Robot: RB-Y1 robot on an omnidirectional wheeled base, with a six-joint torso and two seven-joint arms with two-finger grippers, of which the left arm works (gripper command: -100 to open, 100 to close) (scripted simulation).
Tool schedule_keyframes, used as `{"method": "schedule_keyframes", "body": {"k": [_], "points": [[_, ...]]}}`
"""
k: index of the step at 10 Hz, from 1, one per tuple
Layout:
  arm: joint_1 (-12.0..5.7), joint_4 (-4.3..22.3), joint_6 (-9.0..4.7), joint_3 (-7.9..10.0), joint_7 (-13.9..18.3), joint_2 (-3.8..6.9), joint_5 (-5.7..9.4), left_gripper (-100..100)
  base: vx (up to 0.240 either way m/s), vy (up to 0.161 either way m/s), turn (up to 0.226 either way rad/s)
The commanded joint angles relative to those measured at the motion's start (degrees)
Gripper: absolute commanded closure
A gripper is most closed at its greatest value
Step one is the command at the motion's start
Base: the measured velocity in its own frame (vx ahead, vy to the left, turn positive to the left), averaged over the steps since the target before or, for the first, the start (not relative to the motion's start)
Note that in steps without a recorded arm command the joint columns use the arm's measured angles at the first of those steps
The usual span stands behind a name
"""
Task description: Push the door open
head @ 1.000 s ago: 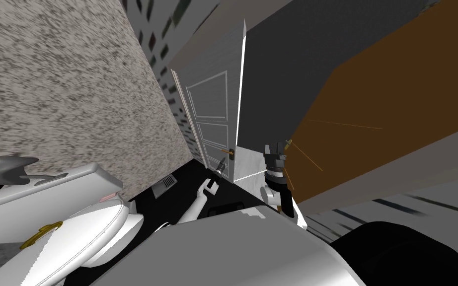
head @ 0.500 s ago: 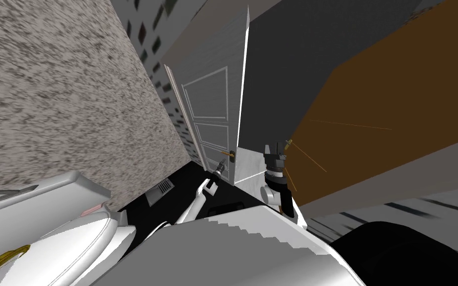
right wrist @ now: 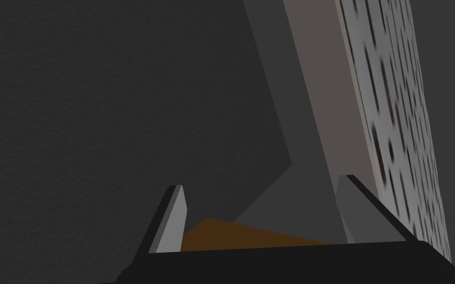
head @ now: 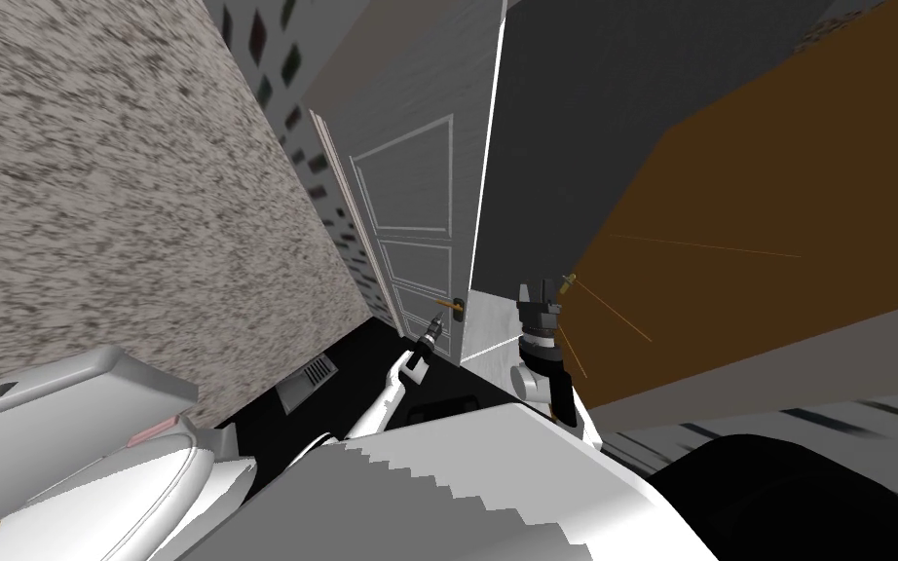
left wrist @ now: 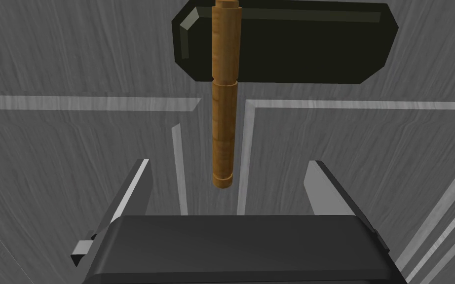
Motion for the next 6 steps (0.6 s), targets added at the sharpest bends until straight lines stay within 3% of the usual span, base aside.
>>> {"method": "schedule_keyframes", "body": {"k": [1, 6], "points": [[0.01, -0.01, 0.01, -0.02, 0.01, 0.00, 0.00, -100, -0.013, -0.008, 0.007], [0.01, -0.01, 0.01, -0.02, 0.01, 0.00, 0.00, -100, -0.006, -0.004, 0.001]]}}
